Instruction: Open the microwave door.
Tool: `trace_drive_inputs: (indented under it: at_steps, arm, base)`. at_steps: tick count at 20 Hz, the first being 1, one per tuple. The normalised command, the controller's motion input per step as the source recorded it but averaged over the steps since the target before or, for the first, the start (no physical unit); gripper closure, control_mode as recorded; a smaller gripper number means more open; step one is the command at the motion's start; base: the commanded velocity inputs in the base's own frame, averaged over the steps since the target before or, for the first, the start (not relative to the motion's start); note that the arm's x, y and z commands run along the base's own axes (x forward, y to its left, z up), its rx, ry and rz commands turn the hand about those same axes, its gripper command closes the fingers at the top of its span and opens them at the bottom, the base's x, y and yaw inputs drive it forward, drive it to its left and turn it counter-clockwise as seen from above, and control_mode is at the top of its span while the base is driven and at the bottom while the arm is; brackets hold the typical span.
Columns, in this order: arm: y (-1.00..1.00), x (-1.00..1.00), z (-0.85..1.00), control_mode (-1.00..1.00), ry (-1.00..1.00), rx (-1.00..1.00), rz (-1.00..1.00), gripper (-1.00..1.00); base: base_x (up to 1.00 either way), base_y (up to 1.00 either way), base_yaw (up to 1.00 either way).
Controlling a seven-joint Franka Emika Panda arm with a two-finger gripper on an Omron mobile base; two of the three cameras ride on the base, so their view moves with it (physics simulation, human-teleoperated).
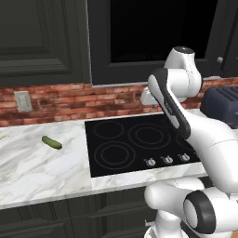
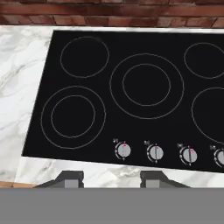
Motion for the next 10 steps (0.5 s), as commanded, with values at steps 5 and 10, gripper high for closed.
trace_drive_inputs:
  at_steps: [5, 10]
  arm:
    - [-0.06, -0.12, 0.06, -1.00, -0.15, 0.00, 0.00, -1.00]
    - [-0.36, -0.25, 0.35, -1.00, -0.16, 0.00, 0.00, -1.00]
  base:
    - [0.00, 0.00, 0.00]
    - [0.00, 0.00, 0.00]
